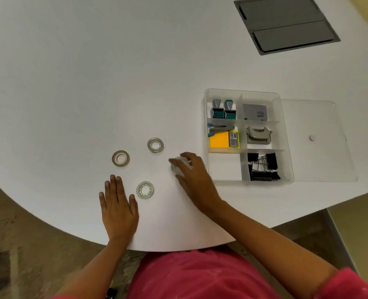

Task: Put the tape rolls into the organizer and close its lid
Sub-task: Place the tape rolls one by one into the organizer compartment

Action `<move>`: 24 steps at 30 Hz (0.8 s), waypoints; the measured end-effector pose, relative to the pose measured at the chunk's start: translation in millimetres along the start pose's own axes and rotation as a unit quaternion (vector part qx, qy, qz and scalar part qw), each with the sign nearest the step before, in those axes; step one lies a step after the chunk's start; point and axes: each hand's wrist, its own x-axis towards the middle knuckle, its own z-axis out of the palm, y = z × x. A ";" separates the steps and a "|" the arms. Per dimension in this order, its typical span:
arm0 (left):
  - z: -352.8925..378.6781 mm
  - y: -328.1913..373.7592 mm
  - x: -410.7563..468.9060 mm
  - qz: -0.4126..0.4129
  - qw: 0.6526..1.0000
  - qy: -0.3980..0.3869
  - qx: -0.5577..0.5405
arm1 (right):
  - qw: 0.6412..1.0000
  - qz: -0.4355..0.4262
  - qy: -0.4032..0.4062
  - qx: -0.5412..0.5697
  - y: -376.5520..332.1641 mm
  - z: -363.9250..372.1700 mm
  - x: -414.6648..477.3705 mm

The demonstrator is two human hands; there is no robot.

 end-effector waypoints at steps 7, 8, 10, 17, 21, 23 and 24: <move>1.2 -1.5 0.8 -0.001 1.000 0.005 -0.008 | 0.962 0.188 0.188 -0.055 39.9 -54.8 -19.8; 1.7 -1.7 0.9 -0.002 1.000 0.005 -0.008 | 0.958 0.199 0.182 -0.102 46.9 -58.9 -22.0; 2.2 -1.4 0.8 -0.002 1.000 0.006 -0.008 | 0.949 0.214 0.151 -0.178 62.3 -62.2 -24.7; 2.7 0.2 0.3 0.000 1.000 0.013 -0.004 | 0.937 0.233 0.069 -0.251 86.0 -59.5 -14.5; 2.2 -0.2 0.3 -0.001 1.000 0.018 -0.006 | 0.929 0.252 0.043 -0.269 90.5 -57.7 -6.8; 2.3 0.0 0.6 0.000 1.000 0.018 -0.004 | 0.926 0.254 0.037 -0.279 92.0 -56.8 -4.7; 2.4 -0.2 0.8 0.000 1.000 0.018 -0.004 | 0.924 0.255 0.033 -0.282 91.9 -56.9 -3.9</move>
